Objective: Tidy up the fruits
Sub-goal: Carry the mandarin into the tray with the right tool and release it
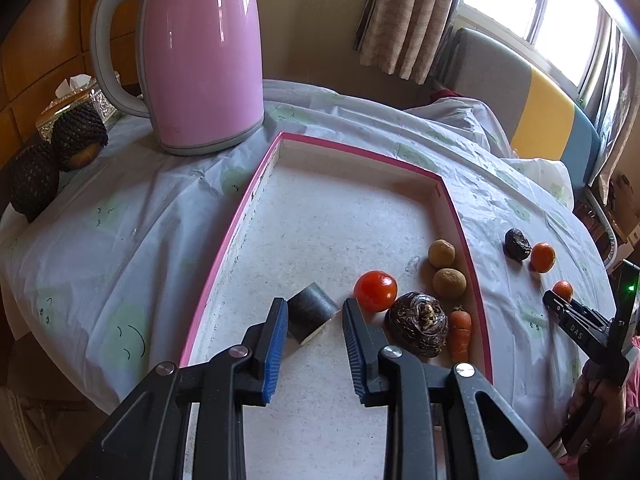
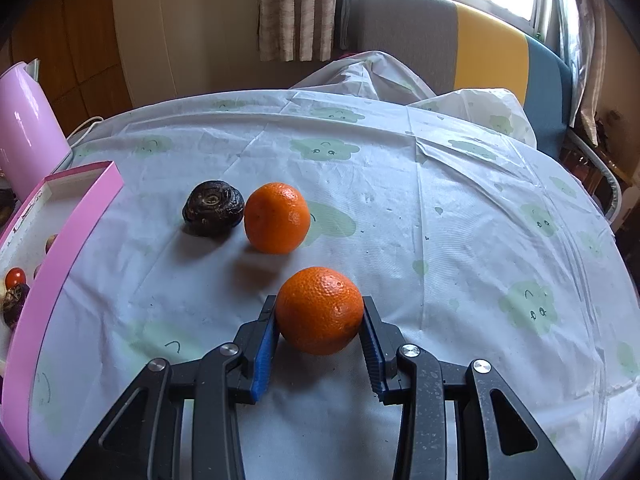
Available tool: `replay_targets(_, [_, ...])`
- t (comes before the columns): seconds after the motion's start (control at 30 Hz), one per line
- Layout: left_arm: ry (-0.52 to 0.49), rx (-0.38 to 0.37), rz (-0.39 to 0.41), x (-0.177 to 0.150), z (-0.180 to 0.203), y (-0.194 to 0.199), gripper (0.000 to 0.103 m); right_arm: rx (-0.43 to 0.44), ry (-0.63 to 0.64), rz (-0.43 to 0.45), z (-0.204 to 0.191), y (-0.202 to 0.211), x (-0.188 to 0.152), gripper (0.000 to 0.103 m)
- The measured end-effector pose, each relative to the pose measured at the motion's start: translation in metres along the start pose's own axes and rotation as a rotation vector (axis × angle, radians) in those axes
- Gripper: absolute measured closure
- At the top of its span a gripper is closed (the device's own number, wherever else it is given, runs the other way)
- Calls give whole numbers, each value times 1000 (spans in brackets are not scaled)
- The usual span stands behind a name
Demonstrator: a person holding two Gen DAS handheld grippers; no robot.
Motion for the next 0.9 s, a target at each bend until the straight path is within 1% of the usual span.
replay_targets(0.1, [-13,0,12,1,3,4,72,-4,3,2,0,0,0,64])
replay_targets(0.43, [-42,-2,19,-2,13,10,71,-10,-4,2,-1,4,-1,65])
replay_targets(0.57, [-52,-2,5,-5,16,8,71,15,-36,-10,-1,8,-2,65])
replay_targets(0.67, [-53,-2,2,-6,17,8,71,80,-57,-19,-7,15,-1,65])
replay_targets(0.77, [-53,0,7,-6,16,8,71,139,-44,2,-21,29,4,65])
replay_targets(0.9, [-40,8,22,-4,10,10,71,227,-4,37,-49,49,13,65])
Point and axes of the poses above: each gripper's, at about its wrist camera, not at the fingertips, and y roughly against the way its jaws point, z to its right, x to its top, the point moved 1 cm from there along -y, roughly the way its jaws point, and after that the axes turned 14 degrees about -x, right-handed, at the moved point
